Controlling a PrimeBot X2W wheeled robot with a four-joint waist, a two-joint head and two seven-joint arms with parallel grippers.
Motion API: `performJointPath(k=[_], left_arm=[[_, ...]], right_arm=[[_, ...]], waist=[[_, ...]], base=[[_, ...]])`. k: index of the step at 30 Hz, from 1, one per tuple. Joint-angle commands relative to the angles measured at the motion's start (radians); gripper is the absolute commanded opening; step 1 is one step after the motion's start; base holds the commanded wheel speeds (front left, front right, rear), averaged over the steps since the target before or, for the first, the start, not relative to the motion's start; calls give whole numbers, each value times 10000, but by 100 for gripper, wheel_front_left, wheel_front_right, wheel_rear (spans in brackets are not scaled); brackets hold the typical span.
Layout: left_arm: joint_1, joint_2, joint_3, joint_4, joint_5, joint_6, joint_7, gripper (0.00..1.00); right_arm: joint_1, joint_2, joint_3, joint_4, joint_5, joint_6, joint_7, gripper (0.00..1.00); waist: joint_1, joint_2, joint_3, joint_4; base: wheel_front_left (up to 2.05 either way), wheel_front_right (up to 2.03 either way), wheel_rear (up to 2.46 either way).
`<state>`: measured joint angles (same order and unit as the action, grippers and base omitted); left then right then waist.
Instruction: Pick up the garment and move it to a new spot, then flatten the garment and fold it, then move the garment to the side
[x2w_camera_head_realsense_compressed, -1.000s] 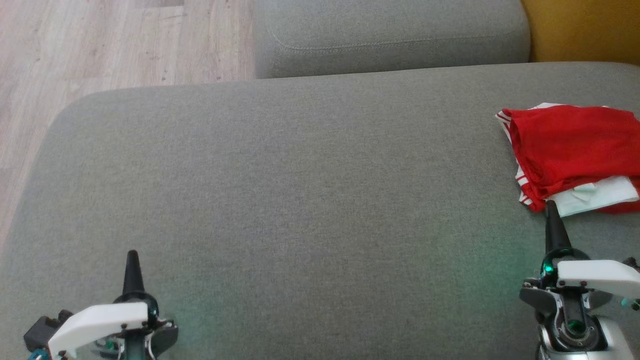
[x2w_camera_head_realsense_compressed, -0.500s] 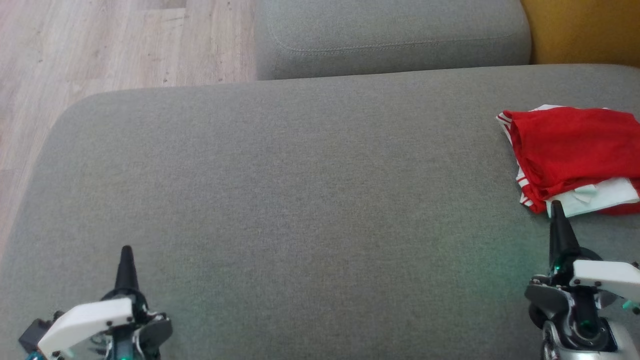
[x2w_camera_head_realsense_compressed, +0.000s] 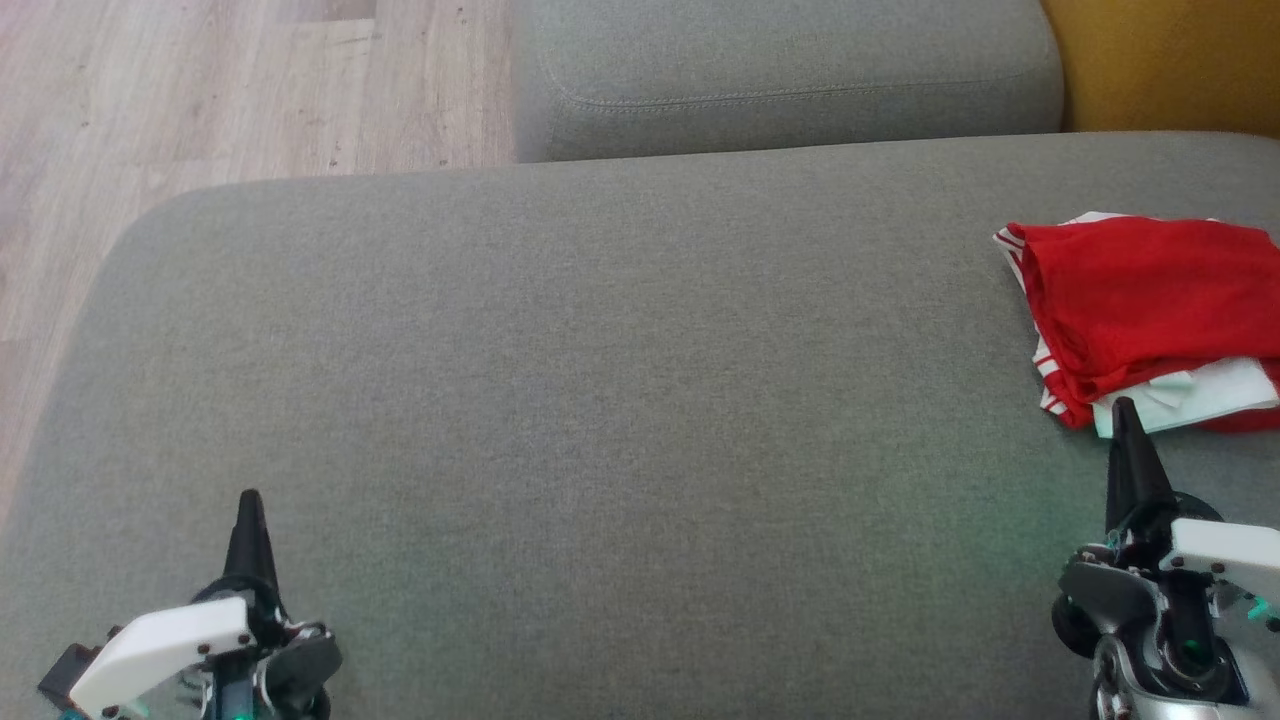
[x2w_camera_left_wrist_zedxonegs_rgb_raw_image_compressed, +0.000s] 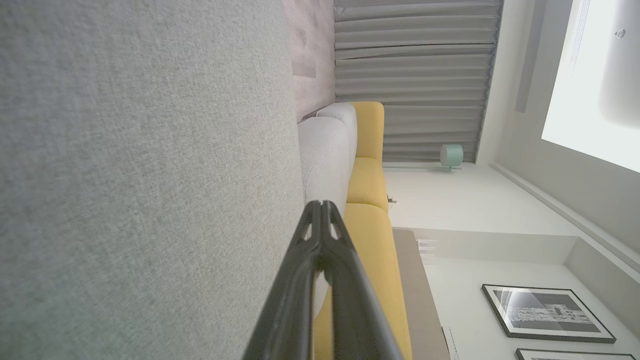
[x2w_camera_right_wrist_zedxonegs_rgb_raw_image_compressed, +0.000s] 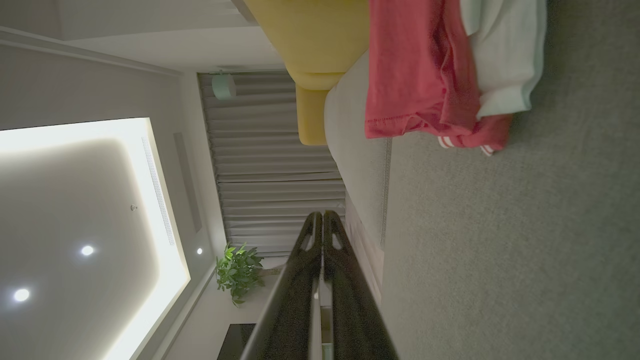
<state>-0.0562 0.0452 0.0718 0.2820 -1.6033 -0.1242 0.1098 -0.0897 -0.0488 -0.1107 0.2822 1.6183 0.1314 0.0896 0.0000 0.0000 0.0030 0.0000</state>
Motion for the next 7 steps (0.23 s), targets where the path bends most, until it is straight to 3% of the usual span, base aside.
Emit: performJointPath(k=[1, 7], left_arm=[[-519, 51, 420, -365, -53, -65, 35, 0], [-519, 51, 420, -365, -53, -65, 35, 0]], right_arm=[[-165, -155, 161, -384, 62, -7, 82, 0], [-166, -144, 146, -383, 50, -7, 94, 0]], waist=[[0, 0, 1, 0], [0, 0, 1, 0]], base=[[0, 0, 0], [0, 0, 0]])
